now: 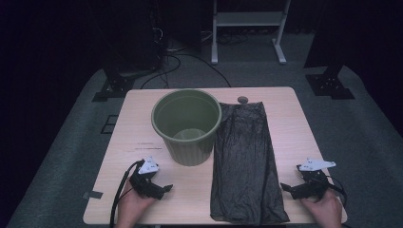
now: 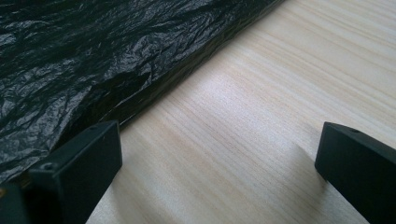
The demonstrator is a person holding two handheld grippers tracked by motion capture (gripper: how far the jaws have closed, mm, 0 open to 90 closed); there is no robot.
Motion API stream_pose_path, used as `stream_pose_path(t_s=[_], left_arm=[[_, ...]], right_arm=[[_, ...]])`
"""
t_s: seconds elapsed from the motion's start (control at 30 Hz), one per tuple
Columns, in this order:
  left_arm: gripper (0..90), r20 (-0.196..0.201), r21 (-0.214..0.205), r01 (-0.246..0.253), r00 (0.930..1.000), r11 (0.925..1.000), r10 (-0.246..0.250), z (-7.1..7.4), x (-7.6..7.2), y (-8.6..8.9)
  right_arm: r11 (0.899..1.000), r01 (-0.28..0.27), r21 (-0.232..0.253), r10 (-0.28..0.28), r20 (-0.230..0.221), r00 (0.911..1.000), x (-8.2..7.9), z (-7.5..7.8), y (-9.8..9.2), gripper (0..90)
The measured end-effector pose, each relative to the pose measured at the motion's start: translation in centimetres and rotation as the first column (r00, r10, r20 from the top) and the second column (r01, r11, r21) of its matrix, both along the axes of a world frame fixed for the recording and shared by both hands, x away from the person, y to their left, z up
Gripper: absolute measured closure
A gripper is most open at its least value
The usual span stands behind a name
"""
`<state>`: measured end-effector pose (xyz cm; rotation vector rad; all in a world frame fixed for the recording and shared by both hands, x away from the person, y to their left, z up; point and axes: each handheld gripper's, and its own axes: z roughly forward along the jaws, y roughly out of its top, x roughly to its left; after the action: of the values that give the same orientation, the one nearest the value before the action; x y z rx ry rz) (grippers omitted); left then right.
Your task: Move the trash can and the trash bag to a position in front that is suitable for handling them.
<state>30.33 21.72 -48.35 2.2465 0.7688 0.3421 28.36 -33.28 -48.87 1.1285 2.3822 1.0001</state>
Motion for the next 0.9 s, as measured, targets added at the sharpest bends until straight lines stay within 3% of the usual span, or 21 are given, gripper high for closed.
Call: stream_pose_path(t_s=[0.23, 0.37, 0.5, 0.6, 0.7, 0.9], left_arm=[[0.0, 0.000, 0.000, 0.000, 1.0000, 1.0000, 0.000, 0.0, 0.0, 0.0], [0.0, 0.000, 0.000, 0.000, 1.0000, 1.0000, 0.000, 0.0, 0.0, 0.0], [0.0, 0.000, 0.000, 0.000, 1.0000, 1.0000, 0.000, 0.0, 0.0, 0.0], [0.0, 0.000, 0.000, 0.000, 1.0000, 1.0000, 0.000, 0.0, 0.0, 0.0], [0.0, 0.000, 0.000, 0.000, 1.0000, 1.0000, 0.000, 0.0, 0.0, 0.0], [0.0, 0.000, 0.000, 0.000, 1.0000, 1.0000, 0.000, 0.0, 0.0, 0.0]], right_arm=[[1.000, 0.008, 0.008, -0.008, 0.001, 1.0000, 0.0, 0.0, -0.1, 0.0], [0.999, 0.025, 0.022, -0.024, -0.035, 0.9991, 0.1, 0.5, 0.1, 0.0], [0.999, 0.035, 0.038, -0.034, -0.015, 0.9993, 0.0, 1.3, 0.4, 0.0], [0.997, 0.031, 0.070, -0.030, -0.014, 0.9995, 0.0, 1.9, 0.8, 1.4], [0.996, -0.003, 0.089, 0.005, -0.023, 0.9997, 0.2, 2.1, 1.4, 11.8], [0.992, -0.019, 0.122, 0.026, -0.050, 0.9984, 0.5, 1.7, 2.5, 12.1]])
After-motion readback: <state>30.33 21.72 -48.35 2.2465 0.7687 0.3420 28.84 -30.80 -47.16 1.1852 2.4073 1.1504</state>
